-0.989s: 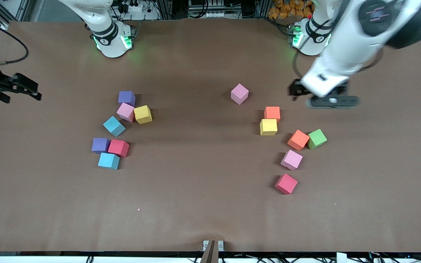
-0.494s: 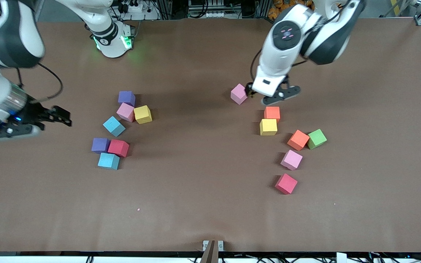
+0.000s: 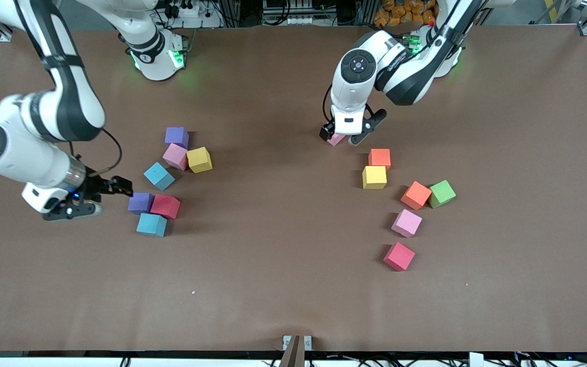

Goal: Form number 2 with 11 blocks
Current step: 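Reach the left gripper to the pink cube while the right gripper reaches purple, then grasp the pink cube with the left gripper while the right gripper grasps purple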

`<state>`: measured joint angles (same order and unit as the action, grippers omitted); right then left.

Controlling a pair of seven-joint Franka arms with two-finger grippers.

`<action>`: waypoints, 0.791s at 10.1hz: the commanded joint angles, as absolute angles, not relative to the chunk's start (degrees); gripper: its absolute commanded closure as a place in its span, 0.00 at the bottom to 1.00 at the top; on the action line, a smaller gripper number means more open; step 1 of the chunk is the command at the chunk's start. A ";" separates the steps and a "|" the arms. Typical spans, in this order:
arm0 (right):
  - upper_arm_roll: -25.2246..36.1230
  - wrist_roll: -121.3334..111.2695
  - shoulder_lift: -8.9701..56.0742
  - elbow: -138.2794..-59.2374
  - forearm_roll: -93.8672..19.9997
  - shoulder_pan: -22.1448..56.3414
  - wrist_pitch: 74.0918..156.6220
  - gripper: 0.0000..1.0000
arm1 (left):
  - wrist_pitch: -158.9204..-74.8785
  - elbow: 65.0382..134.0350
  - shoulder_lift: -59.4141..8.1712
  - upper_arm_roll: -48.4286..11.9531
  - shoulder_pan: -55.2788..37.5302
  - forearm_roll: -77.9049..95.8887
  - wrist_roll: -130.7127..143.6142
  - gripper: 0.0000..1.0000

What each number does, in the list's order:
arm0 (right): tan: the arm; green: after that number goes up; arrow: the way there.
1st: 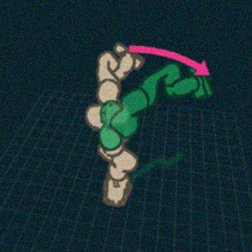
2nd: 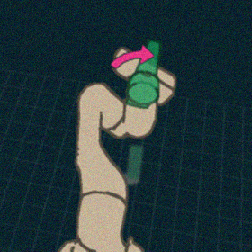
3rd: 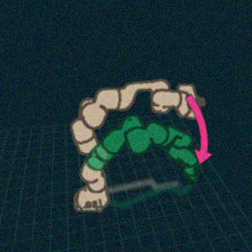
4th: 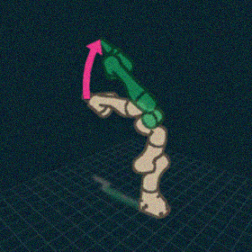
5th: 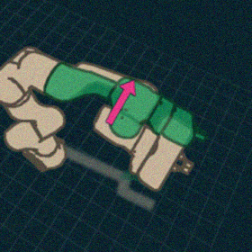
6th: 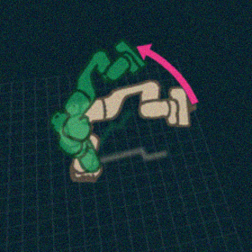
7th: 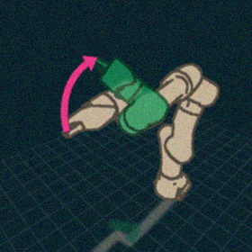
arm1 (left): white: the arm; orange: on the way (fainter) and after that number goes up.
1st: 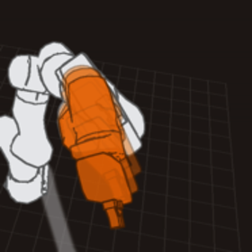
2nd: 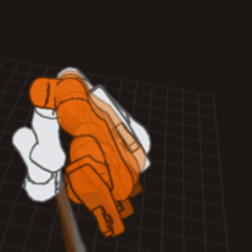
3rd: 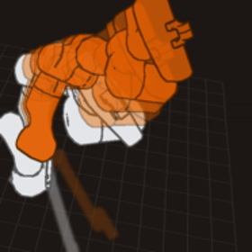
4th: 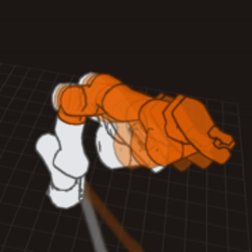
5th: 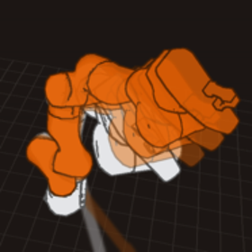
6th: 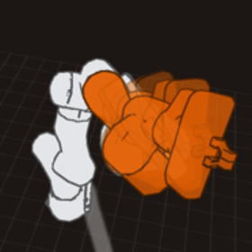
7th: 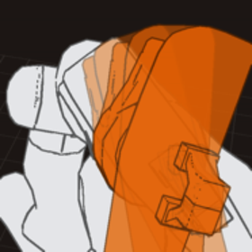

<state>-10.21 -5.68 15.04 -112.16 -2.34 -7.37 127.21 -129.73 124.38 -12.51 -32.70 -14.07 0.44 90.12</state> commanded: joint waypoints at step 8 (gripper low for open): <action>-9.40 3.43 20.65 -120.23 4.04 -8.09 139.74 0.00 | -141.85 130.69 -19.59 -34.02 -14.76 -2.64 91.41 0.00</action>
<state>-8.94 1.95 20.80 -119.15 2.49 -7.13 138.87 -140.31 130.65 -18.25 -33.95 -14.84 -1.02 90.17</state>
